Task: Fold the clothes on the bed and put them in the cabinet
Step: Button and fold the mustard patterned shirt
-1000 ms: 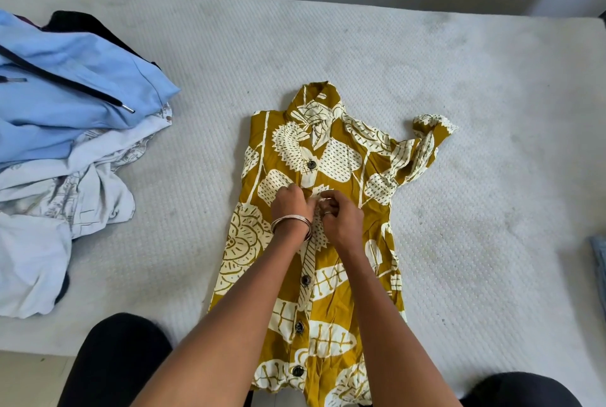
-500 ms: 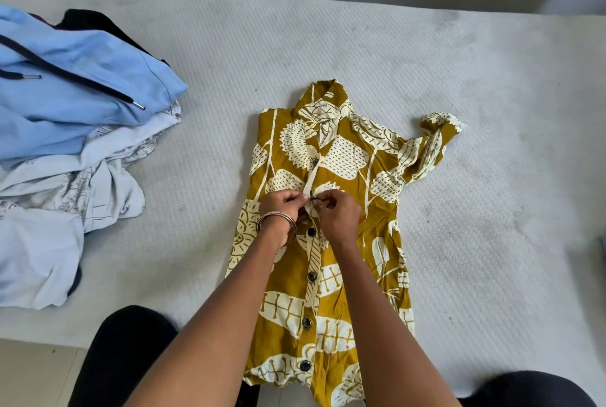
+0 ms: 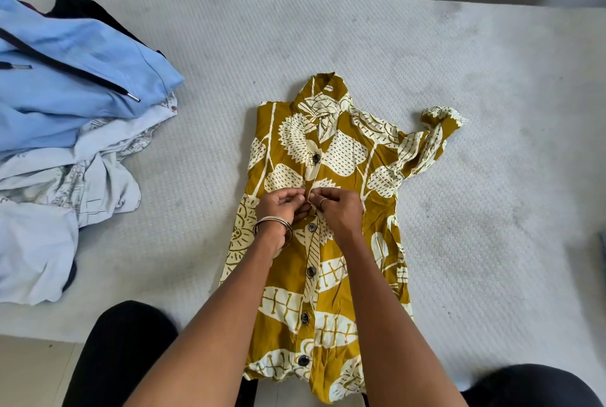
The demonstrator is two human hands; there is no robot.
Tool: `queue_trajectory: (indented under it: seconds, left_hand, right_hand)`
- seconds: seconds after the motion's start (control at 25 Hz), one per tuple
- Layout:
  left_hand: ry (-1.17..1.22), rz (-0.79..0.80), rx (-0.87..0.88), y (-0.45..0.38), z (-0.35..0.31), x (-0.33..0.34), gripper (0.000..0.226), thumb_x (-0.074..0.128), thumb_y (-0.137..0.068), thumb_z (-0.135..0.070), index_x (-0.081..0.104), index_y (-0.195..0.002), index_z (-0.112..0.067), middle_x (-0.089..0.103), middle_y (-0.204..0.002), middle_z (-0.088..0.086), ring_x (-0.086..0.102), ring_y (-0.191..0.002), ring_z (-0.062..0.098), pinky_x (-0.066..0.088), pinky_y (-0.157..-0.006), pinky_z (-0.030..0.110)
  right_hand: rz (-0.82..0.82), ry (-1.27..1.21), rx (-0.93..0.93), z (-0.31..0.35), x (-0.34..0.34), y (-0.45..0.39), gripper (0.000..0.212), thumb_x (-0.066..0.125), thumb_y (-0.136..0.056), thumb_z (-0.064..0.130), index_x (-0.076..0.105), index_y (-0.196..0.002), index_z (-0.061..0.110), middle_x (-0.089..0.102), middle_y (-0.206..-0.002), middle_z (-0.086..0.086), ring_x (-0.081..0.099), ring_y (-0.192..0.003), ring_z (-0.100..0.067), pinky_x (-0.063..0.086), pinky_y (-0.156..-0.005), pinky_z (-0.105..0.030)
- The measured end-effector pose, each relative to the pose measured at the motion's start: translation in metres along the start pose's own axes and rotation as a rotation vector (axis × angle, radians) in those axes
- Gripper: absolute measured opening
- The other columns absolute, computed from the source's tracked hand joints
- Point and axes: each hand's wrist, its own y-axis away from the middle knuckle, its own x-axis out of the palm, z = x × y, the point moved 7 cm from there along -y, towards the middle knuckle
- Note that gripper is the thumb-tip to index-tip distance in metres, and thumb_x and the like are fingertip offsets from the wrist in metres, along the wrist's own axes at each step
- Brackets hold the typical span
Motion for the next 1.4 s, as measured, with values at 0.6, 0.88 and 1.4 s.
queue_trajectory:
  seconds: [0.6,0.88,1.4]
  left_hand:
    - [0.0,-0.051,-0.178,-0.005,0.006,0.004,0.01,0.066,-0.088,-0.007,0.071,-0.094,-0.002,0.073,-0.077,0.012,0.072,-0.065,0.025,0.061,-0.069,0.038]
    - [-1.078,-0.443,0.272,0.046,0.002,-0.04,0.062,0.073,-0.079,-0.042,0.048,-0.13,-0.017,0.047,-0.129,0.015,0.049,-0.109,0.031,0.05,-0.076,0.04]
    - [-0.938,-0.13,-0.036,0.097,0.009,-0.116,0.034,0.056,-0.086,-0.023,0.053,-0.12,-0.021,0.063,-0.114,0.015,0.06,-0.1,0.036,0.052,-0.087,0.042]
  right_hand:
    - [-0.003,0.1,-0.056,-0.006,0.0,-0.008,0.006,0.069,-0.09,0.015,0.067,-0.09,0.009,0.072,-0.08,-0.004,0.068,-0.073,-0.02,0.053,-0.063,-0.033]
    - [-0.268,0.736,-0.281,-0.033,-0.025,0.053,0.055,0.063,-0.09,0.044,0.051,-0.131,0.009,0.047,-0.132,-0.019,0.044,-0.118,-0.034,0.042,-0.093,-0.046]
    - [-0.249,0.467,0.402,-0.048,-0.16,0.106,0.036,0.059,-0.091,0.038,0.054,-0.108,0.006,0.061,-0.11,-0.015,0.059,-0.106,-0.035,0.038,-0.098,-0.046]
